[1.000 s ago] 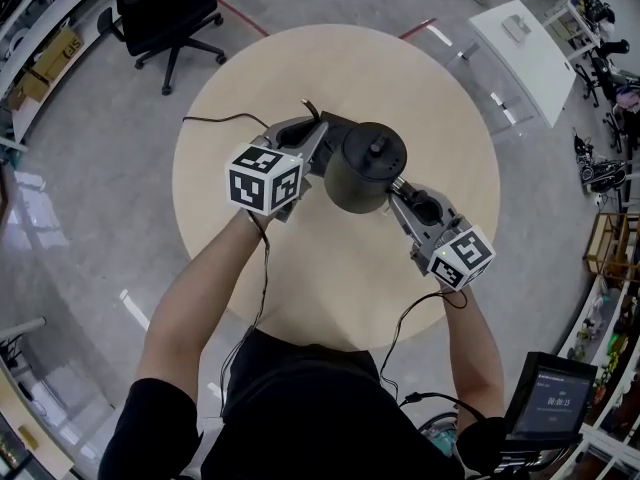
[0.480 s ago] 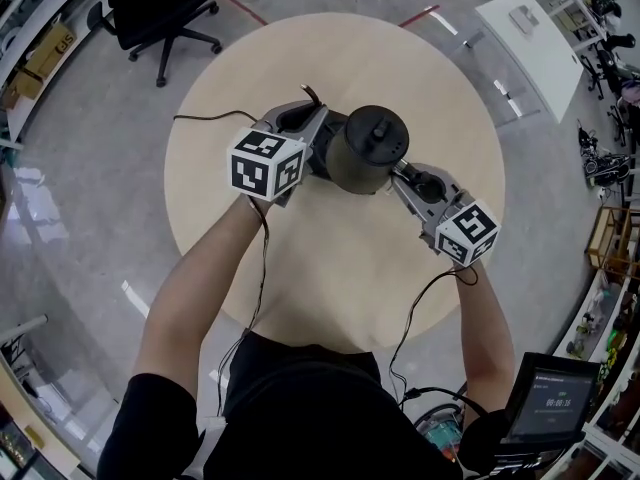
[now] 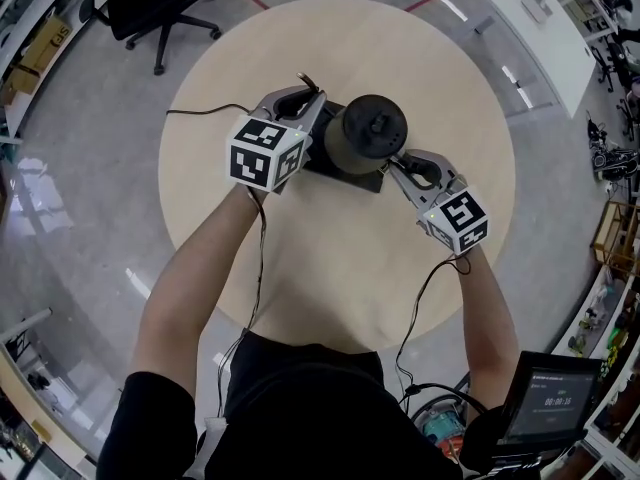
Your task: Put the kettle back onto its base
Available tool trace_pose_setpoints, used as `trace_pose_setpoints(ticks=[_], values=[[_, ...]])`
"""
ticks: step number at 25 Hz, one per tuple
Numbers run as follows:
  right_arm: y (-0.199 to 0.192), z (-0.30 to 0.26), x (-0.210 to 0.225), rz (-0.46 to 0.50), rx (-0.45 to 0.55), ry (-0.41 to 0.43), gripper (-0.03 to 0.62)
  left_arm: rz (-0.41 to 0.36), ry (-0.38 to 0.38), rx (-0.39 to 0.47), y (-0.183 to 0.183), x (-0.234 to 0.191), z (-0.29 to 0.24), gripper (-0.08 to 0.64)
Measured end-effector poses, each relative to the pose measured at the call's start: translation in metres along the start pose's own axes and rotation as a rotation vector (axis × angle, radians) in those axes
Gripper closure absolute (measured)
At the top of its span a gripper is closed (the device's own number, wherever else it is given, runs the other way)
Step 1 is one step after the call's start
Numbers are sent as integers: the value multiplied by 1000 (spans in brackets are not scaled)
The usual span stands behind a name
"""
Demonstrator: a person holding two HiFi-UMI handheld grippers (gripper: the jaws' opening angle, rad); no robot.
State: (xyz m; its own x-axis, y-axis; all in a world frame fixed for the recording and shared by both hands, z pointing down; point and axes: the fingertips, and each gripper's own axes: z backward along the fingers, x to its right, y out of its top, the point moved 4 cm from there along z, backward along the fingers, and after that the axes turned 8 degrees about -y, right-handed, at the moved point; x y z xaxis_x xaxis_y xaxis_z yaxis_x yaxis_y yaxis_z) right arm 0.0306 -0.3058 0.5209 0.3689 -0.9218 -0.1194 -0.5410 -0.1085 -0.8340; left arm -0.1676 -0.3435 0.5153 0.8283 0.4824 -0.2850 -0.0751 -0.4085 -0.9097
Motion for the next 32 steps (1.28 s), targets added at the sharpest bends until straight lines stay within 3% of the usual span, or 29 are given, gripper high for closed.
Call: trace_pose_setpoints(ticks=[9,32], values=[[-9,-28,-3,-15,-21,20,528,14,12,-17,-15,-22,0,520],[-19,-37,-16,3,-58,32,526,36,23,-45,-33,-25,8,520]])
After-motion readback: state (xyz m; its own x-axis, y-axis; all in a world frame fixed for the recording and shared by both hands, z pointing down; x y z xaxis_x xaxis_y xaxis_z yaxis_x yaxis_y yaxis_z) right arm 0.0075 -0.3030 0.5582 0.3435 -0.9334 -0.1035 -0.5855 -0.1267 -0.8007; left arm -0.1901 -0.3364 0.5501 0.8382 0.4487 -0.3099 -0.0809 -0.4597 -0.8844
